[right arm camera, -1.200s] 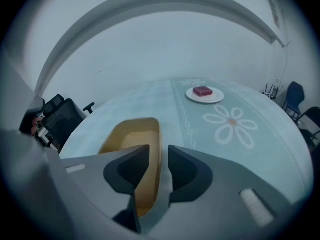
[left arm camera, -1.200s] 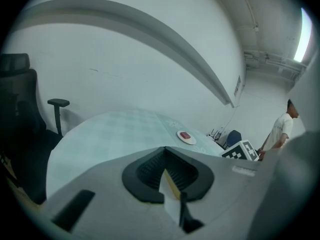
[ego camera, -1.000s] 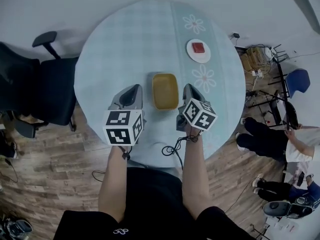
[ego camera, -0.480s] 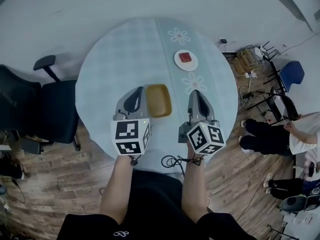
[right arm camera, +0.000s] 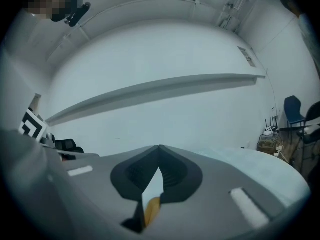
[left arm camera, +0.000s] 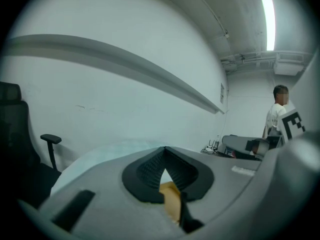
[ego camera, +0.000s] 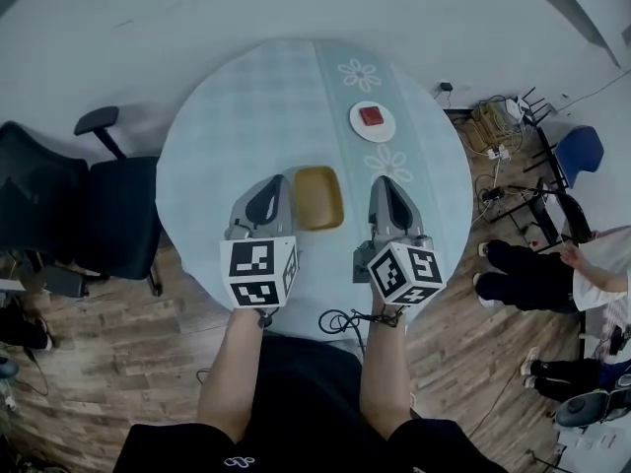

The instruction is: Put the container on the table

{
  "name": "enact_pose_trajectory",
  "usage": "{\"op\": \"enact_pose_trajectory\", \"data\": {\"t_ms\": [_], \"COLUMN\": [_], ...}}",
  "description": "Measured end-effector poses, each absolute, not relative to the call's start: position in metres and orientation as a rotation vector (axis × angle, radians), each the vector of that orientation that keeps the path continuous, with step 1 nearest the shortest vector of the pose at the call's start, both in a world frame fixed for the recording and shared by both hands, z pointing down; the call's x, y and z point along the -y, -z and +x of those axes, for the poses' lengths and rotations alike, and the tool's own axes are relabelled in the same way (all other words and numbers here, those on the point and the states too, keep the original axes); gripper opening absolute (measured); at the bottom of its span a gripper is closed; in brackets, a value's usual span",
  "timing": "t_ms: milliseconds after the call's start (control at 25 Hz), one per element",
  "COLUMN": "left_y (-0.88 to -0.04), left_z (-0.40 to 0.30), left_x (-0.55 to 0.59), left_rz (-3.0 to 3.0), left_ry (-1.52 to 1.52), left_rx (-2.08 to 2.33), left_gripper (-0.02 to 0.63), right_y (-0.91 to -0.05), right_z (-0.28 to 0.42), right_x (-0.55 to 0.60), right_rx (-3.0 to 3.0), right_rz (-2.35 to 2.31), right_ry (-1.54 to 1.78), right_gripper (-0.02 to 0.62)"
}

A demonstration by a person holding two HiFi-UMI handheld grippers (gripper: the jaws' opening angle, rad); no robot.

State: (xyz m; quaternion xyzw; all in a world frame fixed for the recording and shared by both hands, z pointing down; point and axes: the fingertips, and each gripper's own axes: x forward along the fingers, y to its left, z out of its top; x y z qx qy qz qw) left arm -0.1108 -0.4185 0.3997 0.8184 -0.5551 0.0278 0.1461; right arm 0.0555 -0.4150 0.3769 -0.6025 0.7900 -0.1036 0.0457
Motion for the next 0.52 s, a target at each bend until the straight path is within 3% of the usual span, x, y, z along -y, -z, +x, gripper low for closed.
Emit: {"op": "enact_pose_trajectory", "data": {"t_ms": [520], "left_y": [-0.397], "left_z": [-0.101], "left_x": [0.415], "left_rz": [2.372], "left_ry": [-0.082], "left_rx": [1.563], "left_gripper": [0.002], "right_y": [-0.366], "right_z": [0.046], "right_x": [0.411], "right_rx": [-2.479], "right_rz": [-1.813], "right_ry": [0.273], "right_gripper": [0.009]}}
